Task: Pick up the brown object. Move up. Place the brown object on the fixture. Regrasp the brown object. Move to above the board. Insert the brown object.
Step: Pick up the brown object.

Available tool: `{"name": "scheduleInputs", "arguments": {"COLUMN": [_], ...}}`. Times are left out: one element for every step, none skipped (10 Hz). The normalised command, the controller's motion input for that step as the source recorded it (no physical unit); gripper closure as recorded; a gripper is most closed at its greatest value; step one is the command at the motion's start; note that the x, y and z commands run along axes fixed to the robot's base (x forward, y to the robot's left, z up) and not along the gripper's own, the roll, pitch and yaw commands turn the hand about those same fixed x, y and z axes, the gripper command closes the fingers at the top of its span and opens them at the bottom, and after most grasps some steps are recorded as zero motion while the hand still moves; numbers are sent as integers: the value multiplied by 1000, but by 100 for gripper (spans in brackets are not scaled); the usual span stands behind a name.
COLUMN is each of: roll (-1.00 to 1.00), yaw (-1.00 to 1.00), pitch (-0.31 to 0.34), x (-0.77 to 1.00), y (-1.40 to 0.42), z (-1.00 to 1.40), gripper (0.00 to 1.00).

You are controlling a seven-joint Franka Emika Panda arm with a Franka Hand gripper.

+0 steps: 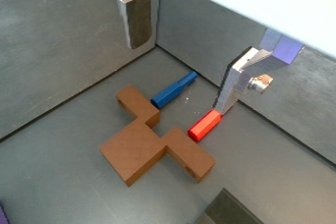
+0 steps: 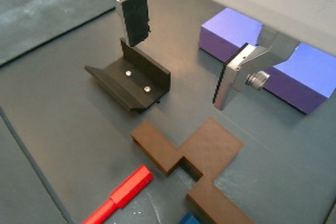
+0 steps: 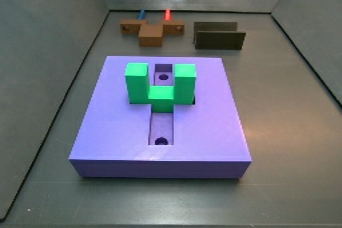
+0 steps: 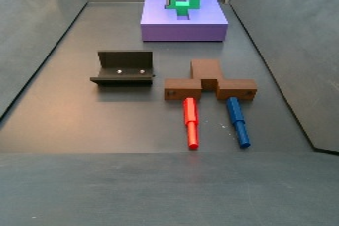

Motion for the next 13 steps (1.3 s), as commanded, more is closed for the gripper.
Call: {"name": "scheduleInputs", "arguments": {"roll": [0, -6, 40, 31, 46, 73, 23, -10, 0, 60, 26, 0, 0], "yaw": [0, 0, 0, -71, 0, 0, 0, -109, -114, -109, -149, -163, -77], "pitch": [0, -229, -237, -256, -209, -179, -156, -130, -67, -50, -49, -56, -27], "x": [0, -194, -126, -257, -371, -369, -291, 0, 0, 0, 0, -163, -169], "y": [-26, -351, -817, -760, -611, -486, -166, 129, 226, 120, 0, 0, 0], "z": [0, -229, -437, -737, -820, -900, -989, -954, -869, -806, -671, -680, -654], "gripper": [0, 0, 0, 0, 0, 0, 0, 0, 0, 0, 0, 0, 0]}}
